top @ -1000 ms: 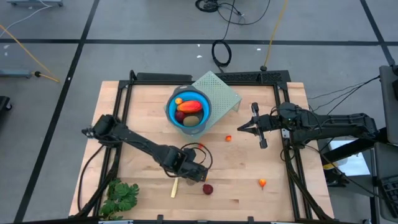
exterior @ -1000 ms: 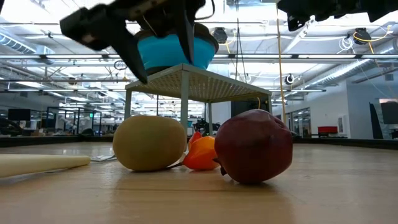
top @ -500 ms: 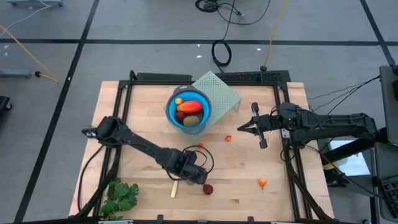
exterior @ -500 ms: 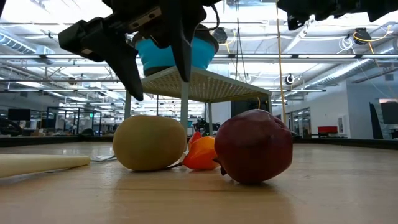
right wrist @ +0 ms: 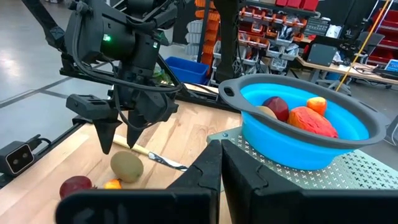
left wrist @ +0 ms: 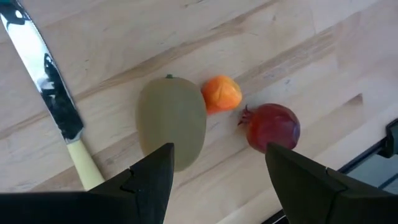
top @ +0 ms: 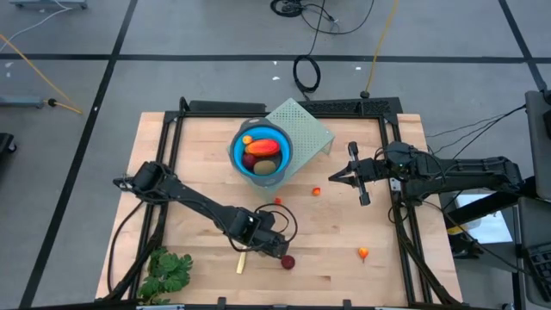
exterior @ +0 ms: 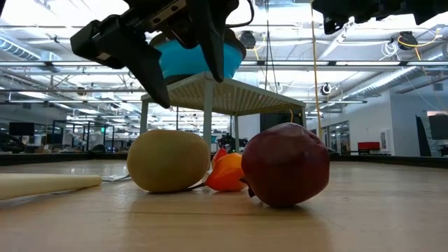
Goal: Pick & Place Fruit
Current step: Put the kiwi into the blue strainer bowl
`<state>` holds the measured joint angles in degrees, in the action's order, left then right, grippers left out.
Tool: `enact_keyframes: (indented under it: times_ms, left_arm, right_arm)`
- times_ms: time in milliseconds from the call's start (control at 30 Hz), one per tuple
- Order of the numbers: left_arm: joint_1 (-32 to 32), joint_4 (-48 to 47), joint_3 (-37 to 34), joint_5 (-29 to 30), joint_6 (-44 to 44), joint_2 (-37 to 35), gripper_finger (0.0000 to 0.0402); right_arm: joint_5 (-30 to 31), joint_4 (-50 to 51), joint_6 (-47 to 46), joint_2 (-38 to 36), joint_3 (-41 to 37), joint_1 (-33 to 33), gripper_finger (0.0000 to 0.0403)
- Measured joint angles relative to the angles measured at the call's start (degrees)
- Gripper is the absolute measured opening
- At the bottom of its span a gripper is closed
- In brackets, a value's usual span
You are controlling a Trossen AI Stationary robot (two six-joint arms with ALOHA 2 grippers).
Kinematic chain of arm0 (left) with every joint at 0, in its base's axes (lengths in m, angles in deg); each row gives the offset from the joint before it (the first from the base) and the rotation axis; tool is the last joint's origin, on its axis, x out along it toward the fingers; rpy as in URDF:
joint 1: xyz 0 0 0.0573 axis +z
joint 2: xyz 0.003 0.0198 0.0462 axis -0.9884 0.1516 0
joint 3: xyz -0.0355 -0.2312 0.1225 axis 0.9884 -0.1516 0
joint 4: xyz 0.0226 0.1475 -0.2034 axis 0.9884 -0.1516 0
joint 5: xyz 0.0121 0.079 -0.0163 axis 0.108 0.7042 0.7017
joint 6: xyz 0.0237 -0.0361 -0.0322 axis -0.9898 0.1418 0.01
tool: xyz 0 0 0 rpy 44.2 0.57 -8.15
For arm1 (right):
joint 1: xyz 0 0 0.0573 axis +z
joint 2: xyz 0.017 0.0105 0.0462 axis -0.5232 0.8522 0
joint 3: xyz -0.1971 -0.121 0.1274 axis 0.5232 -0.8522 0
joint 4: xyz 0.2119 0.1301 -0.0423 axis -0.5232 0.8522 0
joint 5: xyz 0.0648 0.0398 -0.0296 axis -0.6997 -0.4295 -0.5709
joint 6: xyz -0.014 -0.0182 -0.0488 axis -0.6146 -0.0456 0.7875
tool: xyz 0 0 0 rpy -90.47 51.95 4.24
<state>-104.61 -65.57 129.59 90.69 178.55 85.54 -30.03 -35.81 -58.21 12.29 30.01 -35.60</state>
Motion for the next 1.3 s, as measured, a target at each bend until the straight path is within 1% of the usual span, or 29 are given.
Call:
enact_keyframes:
  times_ms: [167,333,467,633,833,1300]
  left_arm:
    - [-0.02,-0.44,0.00,0.02,0.64,0.00,0.0260]
    - [-0.02,-2.11,0.00,0.00,1.20,0.00,0.0306]
    - [-0.02,-1.09,0.00,-0.01,-1.46,0.00,0.0343]
    - [-0.02,1.43,0.00,0.00,-3.73,0.00,0.0369]
    - [-0.17,4.27,0.00,0.23,-8.64,-0.02,0.0381]
    - [-0.93,4.37,0.00,0.52,-8.91,-0.04,0.0381]
  right_arm:
    - [0.00,0.00,0.00,0.00,-0.01,0.00,0.0004]
    - [0.00,0.00,0.00,0.00,-0.02,0.00,0.0004]
    - [0.00,0.00,0.00,0.02,-0.01,0.00,0.0004]
    - [0.00,0.00,0.00,0.00,-0.01,0.00,0.0004]
    - [0.00,0.00,0.00,0.00,-0.01,0.00,0.0004]
    - [0.00,0.00,0.00,0.01,-0.01,0.00,0.0004]
